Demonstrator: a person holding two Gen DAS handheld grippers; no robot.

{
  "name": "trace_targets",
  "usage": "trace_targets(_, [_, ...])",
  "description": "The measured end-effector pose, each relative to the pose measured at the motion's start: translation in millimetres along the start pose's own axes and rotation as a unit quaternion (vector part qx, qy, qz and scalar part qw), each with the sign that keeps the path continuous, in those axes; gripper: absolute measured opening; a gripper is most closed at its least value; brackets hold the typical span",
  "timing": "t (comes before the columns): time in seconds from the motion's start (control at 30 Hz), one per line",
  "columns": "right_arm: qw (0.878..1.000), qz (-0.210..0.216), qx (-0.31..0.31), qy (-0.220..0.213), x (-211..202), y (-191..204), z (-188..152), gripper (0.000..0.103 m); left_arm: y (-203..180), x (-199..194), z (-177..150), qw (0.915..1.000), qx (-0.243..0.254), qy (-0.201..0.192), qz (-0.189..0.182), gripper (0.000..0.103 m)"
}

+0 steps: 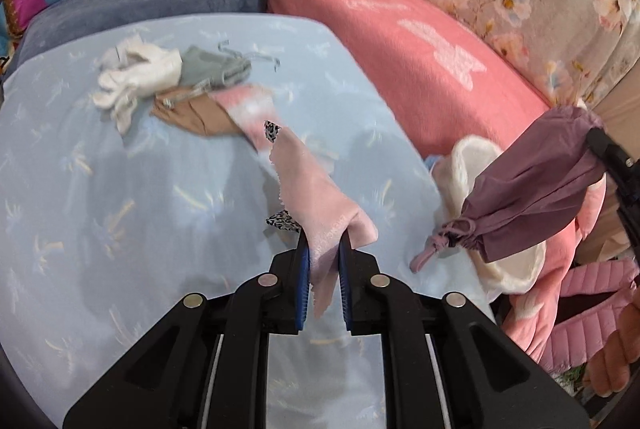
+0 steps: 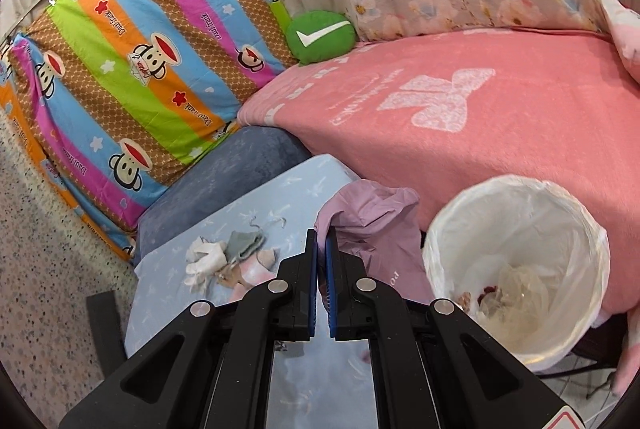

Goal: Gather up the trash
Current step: 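Carry the purple pouch toward the white bin while the left tool lifts the pink cloth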

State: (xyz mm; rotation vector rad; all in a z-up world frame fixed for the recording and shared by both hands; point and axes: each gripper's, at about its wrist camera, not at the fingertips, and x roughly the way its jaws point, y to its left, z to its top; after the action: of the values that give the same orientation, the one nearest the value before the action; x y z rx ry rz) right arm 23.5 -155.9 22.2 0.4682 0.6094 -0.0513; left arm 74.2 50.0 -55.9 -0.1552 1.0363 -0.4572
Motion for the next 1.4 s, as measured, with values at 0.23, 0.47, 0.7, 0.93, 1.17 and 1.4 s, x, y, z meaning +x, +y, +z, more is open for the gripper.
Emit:
trace_targets(0.23, [1.000,0.001,-0.005,0.002,-9.5,-2.4,-8.7,0.004,-0.1,18.9,-19.1,0.9995,0.001,0.031,0.008,0.014])
trace_targets(0.47, [1.000,0.007,-0.007,0.006,-9.9,-1.3,-12.0,0.004,3.3,16.5,-18.7,0.9995,-0.006,0.023,0.021,0.024])
trace_targets(0.7, [1.000,0.011,-0.010,0.009,-9.5,1.7,-14.0,0.004,-3.9,17.5,-16.6,0.9993,0.013,0.020,0.028,0.024])
trace_targets(0.93, [1.000,0.012,-0.010,0.010,-12.9,1.1,-15.8,0.004,-8.1,20.7,-20.0,0.9993,0.013,0.026,0.023,0.025])
trace_targets(1.17, [1.000,0.016,-0.008,0.015,-15.8,-1.1,-19.1,0.004,-13.3,35.2,-21.1,0.9978,0.027,0.038,0.047,0.027])
trace_targets(1.4, [1.000,0.015,-0.010,0.016,-29.4,-0.7,-18.1,0.004,-26.4,25.6,-17.5,0.9980,0.041,0.026,0.039,0.007])
